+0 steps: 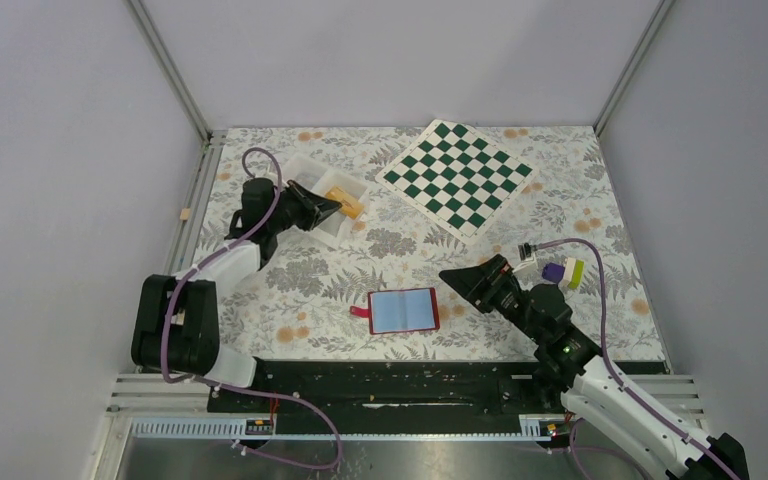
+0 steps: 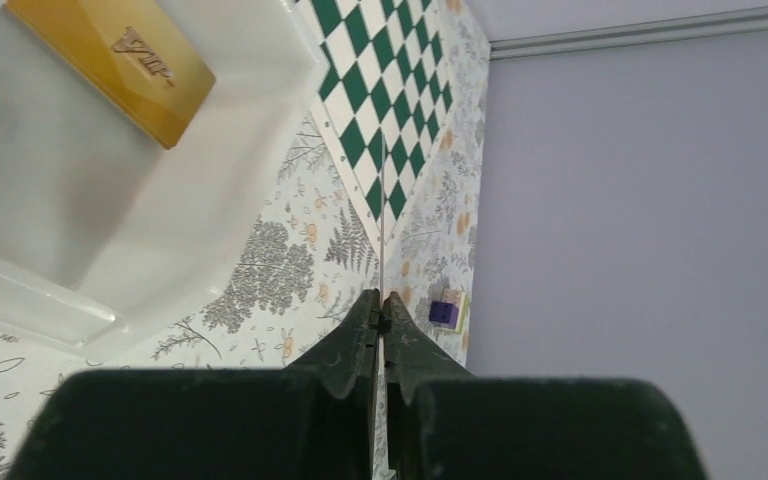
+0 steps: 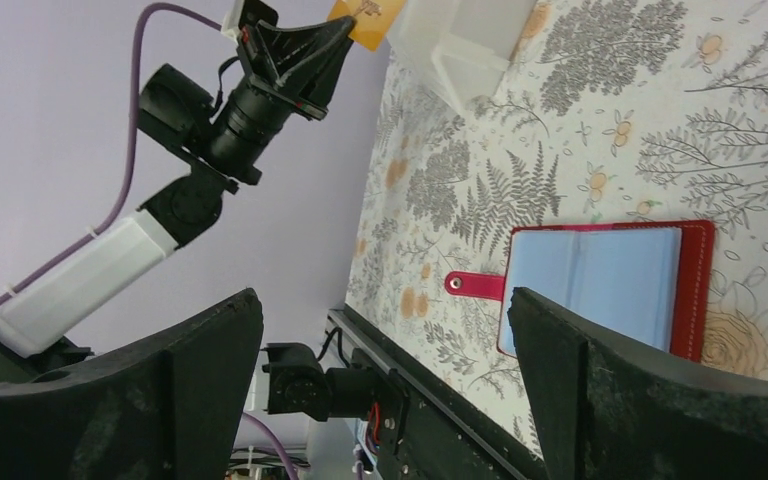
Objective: Take the credit cards out of the card holder
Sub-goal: Place the credit card in the storage box.
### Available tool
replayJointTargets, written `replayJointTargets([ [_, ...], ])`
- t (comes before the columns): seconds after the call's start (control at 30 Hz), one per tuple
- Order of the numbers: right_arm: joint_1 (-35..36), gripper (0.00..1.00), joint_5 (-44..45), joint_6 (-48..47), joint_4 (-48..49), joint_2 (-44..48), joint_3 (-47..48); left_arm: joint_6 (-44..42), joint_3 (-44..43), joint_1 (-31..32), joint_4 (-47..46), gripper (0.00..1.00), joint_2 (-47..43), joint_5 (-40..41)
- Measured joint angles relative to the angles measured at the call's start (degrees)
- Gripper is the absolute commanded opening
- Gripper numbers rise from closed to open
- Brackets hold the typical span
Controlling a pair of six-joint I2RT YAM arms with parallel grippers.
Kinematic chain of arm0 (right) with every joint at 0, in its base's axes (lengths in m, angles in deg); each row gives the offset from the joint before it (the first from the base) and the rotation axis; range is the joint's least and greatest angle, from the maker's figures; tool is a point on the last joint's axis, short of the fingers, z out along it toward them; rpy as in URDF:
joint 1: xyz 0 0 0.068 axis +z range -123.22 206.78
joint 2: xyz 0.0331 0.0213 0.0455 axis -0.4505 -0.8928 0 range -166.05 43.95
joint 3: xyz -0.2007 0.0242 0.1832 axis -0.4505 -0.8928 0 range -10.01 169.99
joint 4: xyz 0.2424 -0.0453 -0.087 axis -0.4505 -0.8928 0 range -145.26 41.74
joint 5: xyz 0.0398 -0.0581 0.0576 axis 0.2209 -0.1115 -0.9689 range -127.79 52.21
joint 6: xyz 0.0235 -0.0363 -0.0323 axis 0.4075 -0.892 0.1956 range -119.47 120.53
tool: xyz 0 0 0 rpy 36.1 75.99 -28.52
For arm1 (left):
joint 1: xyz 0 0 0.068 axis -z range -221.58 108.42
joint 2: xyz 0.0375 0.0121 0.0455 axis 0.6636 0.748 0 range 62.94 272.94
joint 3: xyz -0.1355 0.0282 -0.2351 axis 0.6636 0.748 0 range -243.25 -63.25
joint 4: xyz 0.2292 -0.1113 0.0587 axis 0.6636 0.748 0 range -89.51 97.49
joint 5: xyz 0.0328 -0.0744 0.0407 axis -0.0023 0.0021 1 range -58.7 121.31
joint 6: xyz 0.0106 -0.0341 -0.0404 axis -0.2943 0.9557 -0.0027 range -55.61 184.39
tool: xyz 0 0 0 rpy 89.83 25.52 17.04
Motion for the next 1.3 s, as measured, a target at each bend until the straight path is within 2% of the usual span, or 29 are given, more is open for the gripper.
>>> replayJointTargets([
  [0.3, 0.0, 1.0, -0.1, -1.7, -2.6, -0.6, 0.0, 0.2, -6.6, -0.7, 3.3, 0.0, 11.0, 0.9],
  [0.7, 0.0, 1.0, 0.0, -3.8, -5.4, -1.4, 1.2, 0.3, -14.8, -2.4, 4.0, 0.0, 18.4, 1.3],
  [1.3, 0.0, 0.99, 0.0, -4.1, -5.2, -4.1, 1.7, 0.2, -16.2, -3.0, 4.9, 0.0, 23.4, 2.8],
])
